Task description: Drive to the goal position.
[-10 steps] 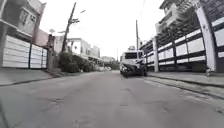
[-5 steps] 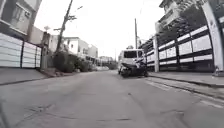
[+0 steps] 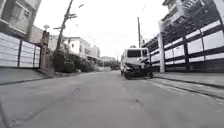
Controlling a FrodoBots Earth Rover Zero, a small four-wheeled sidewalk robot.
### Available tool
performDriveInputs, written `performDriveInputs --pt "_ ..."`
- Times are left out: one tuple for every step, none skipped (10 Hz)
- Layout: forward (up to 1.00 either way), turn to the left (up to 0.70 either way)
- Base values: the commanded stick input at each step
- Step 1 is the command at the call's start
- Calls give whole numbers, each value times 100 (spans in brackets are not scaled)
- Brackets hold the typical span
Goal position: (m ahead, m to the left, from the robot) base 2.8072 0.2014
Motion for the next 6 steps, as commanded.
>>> performDriveInputs --pt "96 0" --pt "96 0" --pt "96 0" --pt "96 0" --pt "96 0" --pt "96 0"
